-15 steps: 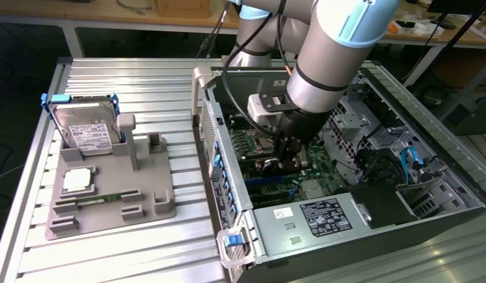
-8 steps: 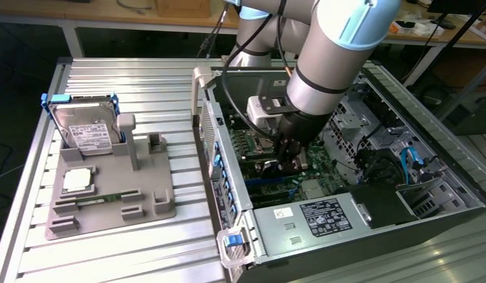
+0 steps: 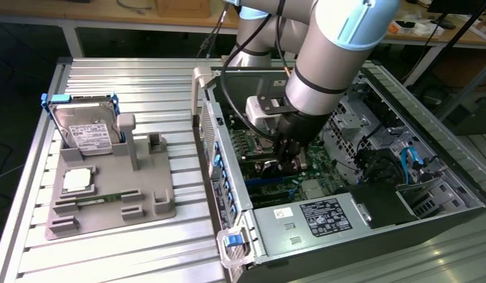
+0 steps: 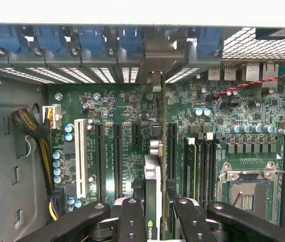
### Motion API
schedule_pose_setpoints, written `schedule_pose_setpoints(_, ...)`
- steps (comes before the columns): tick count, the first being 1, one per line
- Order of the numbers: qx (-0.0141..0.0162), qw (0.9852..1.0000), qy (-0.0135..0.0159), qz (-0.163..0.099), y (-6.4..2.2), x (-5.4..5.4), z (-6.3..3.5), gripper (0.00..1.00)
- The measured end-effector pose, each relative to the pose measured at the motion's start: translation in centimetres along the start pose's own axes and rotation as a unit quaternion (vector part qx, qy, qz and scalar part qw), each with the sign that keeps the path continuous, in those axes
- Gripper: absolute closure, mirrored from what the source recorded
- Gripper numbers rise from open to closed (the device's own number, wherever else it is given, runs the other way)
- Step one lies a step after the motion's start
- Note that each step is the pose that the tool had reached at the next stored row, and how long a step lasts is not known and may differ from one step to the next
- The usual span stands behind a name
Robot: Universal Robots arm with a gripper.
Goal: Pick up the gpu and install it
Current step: 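Insert the gpu into the slot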
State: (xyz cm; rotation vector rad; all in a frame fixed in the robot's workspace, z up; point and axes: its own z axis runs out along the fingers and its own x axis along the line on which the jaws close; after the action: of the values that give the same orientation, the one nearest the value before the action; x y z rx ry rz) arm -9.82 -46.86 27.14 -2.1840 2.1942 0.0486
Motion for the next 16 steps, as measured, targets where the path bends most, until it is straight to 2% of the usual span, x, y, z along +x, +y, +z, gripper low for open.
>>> schedule_pose_setpoints(12,-0.0002,1.0,0.0001,0.0,0.17,0.01,0.24,0.73)
schedule_pose_setpoints(16,-0.002,1.0,-0.0001,0.0,0.17,0.01,0.24,0.73)
